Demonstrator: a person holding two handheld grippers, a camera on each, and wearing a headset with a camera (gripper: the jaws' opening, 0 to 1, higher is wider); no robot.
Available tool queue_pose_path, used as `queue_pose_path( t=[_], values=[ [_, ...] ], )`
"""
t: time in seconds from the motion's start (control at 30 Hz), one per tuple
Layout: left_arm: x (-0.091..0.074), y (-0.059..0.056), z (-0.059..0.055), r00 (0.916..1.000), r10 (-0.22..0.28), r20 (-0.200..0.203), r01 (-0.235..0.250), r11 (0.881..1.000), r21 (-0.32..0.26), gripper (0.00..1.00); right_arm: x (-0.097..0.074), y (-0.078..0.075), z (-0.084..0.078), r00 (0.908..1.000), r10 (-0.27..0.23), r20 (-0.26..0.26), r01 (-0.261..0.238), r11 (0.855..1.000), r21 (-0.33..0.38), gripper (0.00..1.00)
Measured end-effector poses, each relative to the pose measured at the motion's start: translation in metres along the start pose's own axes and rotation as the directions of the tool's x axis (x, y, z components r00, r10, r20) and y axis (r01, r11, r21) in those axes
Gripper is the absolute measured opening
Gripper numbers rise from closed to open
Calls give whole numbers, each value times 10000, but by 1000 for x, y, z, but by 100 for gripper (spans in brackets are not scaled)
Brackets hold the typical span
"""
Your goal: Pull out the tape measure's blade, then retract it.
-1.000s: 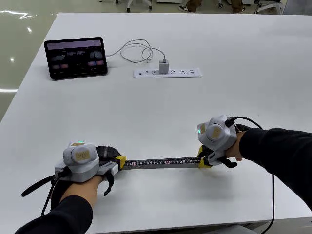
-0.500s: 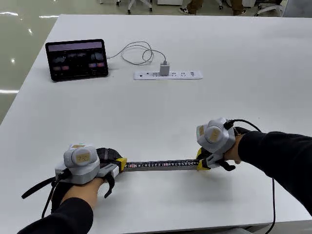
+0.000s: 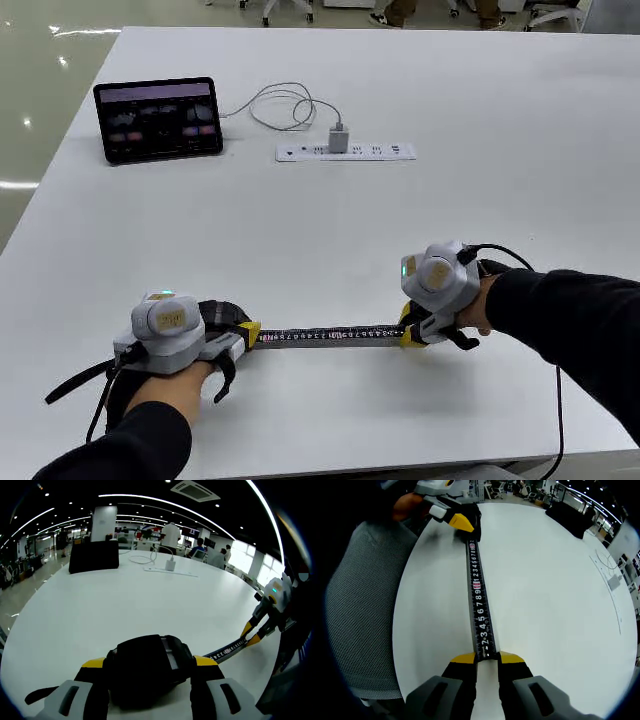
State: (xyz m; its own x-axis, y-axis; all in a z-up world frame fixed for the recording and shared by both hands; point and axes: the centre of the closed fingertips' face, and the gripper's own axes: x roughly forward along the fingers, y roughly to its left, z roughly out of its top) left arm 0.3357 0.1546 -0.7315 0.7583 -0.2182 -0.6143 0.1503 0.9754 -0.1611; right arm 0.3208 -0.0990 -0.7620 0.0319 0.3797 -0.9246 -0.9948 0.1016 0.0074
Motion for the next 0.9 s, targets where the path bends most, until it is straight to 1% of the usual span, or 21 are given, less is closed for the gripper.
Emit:
queue_pose_path(
  t=[0.13,0.4,0.63,0.8,0.9],
  values=[
    [0,0,0,10000,2,-1,-2,10000,5,62,1,1,2,10000,37,74,-35,9996,-286,11],
    [0,0,0,10000,0,-4,0,10000,9,62,2,2,5,9998,121,160,-113,9987,-506,11],
    [0,0,0,10000,-1,-8,1,10000,6,62,3,3,8,9996,120,255,-106,9983,-564,11],
    [0,0,0,10000,5,-7,-5,10000,-2,62,4,3,11,9991,-1,424,18,9992,-389,11],
    [0,0,0,10000,5,-9,-5,10000,-19,62,4,3,12,9990,-28,442,42,9995,-319,11]
  ],
)
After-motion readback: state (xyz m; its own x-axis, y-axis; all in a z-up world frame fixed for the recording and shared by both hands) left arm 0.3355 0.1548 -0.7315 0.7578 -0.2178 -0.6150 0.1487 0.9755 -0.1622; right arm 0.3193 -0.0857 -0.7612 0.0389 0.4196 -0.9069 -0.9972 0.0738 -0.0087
